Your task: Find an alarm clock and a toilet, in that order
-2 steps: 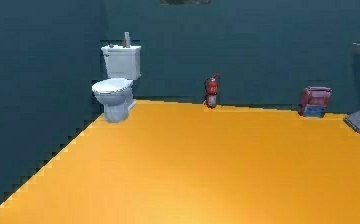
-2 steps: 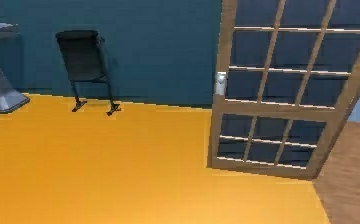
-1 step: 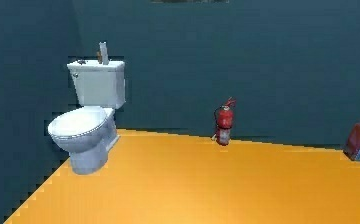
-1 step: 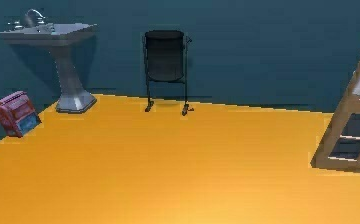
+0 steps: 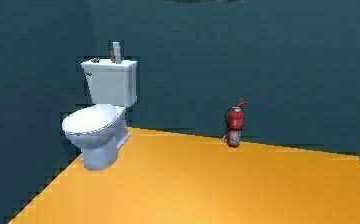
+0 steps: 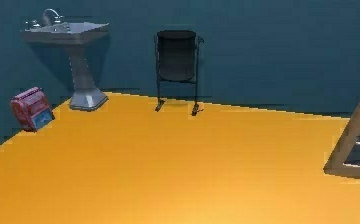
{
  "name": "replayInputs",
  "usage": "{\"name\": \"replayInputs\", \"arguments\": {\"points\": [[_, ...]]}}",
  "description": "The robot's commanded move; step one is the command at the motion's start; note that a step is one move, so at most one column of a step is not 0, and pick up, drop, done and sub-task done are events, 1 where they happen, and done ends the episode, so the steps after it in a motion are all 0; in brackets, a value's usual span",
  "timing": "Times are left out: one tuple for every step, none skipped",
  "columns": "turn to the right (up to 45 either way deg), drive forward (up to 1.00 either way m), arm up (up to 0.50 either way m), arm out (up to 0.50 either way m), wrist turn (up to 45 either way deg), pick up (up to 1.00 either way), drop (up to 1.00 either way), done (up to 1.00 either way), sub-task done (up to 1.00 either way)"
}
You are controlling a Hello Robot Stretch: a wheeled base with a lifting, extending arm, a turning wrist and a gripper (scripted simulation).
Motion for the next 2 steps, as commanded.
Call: {"name": "replayInputs", "arguments": {"points": [[0.0,1.00,0.00,0.00,0.0,0.00,0.00,0.00,0.00],[-12.0,0.00,0.00,0.00,0.0,0.00,0.00,0.00,0.00]]}}
